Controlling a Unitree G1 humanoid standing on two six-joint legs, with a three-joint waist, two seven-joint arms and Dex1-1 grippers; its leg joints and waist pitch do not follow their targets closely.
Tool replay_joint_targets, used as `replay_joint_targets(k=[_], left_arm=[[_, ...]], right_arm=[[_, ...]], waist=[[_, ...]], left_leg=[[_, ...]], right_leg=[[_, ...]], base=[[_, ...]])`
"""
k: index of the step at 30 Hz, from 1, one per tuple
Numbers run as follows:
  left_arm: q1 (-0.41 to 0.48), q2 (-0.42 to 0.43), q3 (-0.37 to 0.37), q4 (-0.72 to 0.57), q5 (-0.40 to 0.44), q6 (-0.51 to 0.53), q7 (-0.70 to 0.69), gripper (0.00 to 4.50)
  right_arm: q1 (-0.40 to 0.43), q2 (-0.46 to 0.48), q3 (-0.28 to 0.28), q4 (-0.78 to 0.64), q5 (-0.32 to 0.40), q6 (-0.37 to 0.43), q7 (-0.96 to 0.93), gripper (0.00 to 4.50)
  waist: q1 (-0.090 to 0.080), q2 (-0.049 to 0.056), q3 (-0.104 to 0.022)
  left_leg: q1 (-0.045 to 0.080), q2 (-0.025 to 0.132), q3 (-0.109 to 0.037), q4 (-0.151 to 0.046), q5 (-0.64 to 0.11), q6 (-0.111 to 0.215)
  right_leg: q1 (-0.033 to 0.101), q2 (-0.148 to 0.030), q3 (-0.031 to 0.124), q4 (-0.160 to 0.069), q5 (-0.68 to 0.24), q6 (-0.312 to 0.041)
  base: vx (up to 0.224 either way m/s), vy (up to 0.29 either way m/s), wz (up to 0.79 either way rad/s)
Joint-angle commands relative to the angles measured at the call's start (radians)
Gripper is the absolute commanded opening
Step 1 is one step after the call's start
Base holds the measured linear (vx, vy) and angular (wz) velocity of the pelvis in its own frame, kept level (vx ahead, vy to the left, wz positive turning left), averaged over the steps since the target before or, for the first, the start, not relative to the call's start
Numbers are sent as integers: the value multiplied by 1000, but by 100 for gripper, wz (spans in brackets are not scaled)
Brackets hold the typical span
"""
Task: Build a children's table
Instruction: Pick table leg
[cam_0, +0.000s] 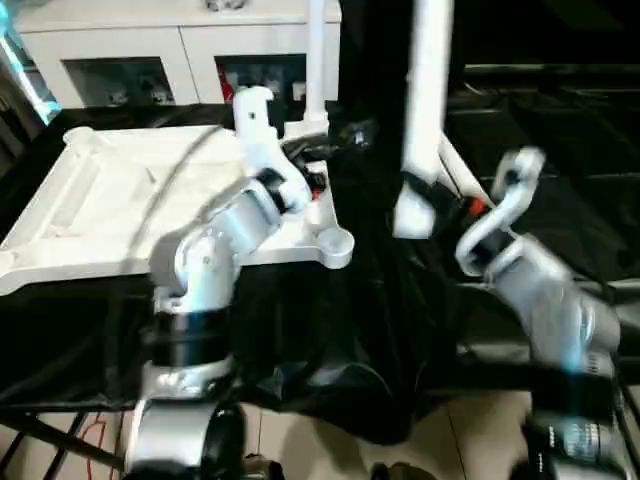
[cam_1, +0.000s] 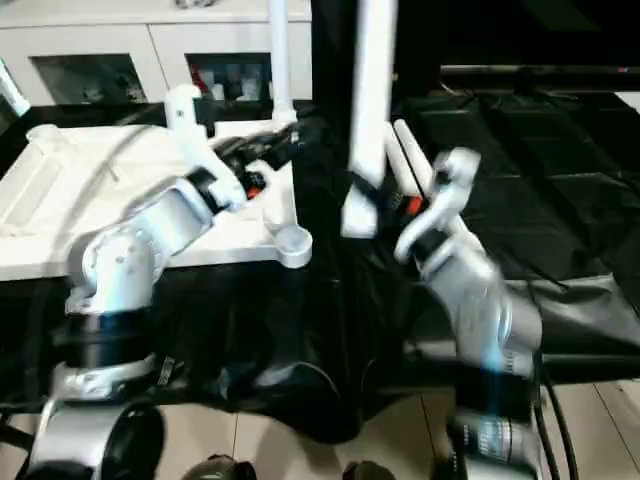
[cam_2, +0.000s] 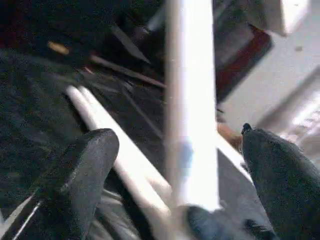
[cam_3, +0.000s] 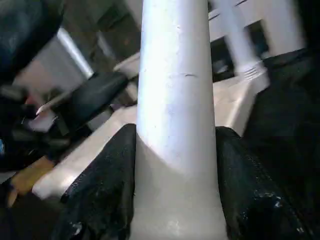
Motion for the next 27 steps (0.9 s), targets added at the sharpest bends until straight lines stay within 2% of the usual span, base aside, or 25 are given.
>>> replay_joint_targets(k=[1,4,6,8,10,11,14,15,17,18,21,24,25,27], left_arm=[[-27,-13,-29,-17,-49,42,-35,450],[-30,-16,-41,-21,-69,59,-49,450],[-36,-15,-61,14,-30,52,-22,450],[-42,-23,-50,39,-23,51,-3,450],[-50,-31,-32,51,-30,47,3,450],[-50,-31,-30,51,-31,46,3,450],[-75,-38,13,94,-28,20,65,450],[-75,-38,13,94,-28,20,65,433],[-94,-46,64,131,-47,6,100,416],[-98,-49,77,134,-56,2,107,412],[-105,-47,92,138,-66,3,124,375],[-110,-51,104,145,-62,8,156,367],[-114,-52,108,150,-61,6,167,338],[-117,-54,112,152,-63,6,175,331]], right_arm=[[6,-27,58,-59,-27,10,20,193],[11,-37,80,-72,-34,12,26,193],[8,-45,102,-84,-43,7,36,193],[2,-55,117,-84,-56,-6,45,193],[-4,-67,133,-82,-66,-15,49,193],[-4,-68,134,-82,-66,-15,49,193],[-6,-100,191,-93,-105,-35,66,193],[-6,-100,191,-93,-105,-35,66,193],[-9,-106,212,-86,-138,-48,62,193],[-11,-107,215,-81,-147,-53,59,193],[-17,-109,227,-68,-169,-65,48,192],[-31,-110,242,-34,-208,-78,5,192],[-37,-112,250,-19,-224,-87,-7,192],[-42,-109,253,-12,-229,-91,-11,192]], waist=[[8,-24,-93],[12,-21,-91],[12,-28,-90],[14,-28,-90],[15,-36,-89],[16,-34,-90],[16,-39,-89],[17,-38,-90],[18,-37,-90],[16,-40,-90],[18,-40,-91],[19,-47,-90],[19,-46,-90],[22,-49,-89]], left_leg=[[23,38,-25,-65,-169,30],[24,36,-25,-64,-169,33],[23,37,-24,-65,-171,35],[24,37,-25,-64,-171,31],[24,36,-24,-65,-169,30],[24,37,-25,-65,-166,29],[21,37,-24,-64,-162,33],[23,36,-24,-63,-161,33],[23,36,-24,-63,-164,35],[22,37,-26,-64,-165,34],[24,39,-26,-64,-167,30],[28,40,-25,-66,-174,27],[29,40,-25,-66,-182,21],[30,41,-25,-66,-191,18]], right_leg=[[50,-68,32,-87,-309,-168],[49,-69,34,-88,-329,-159],[49,-69,34,-90,-348,-146],[48,-68,33,-92,-364,-133],[48,-69,33,-95,-381,-119],[50,-70,33,-94,-381,-118],[50,-68,33,-94,-364,-115],[49,-68,33,-94,-364,-113],[48,-69,33,-95,-366,-112],[49,-69,32,-94,-366,-113],[48,-70,33,-91,-353,-124],[45,-68,33,-92,-343,-130],[44,-68,33,-92,-351,-131],[44,-70,35,-93,-359,-121]], base=[[0,0,0],[0,0,0],[0,0,0],[0,0,0],[0,0,0],[0,0,0],[0,0,0],[0,0,0],[0,0,0],[0,0,0],[0,0,0],[0,0,0],[0,0,0],[0,0,0]])
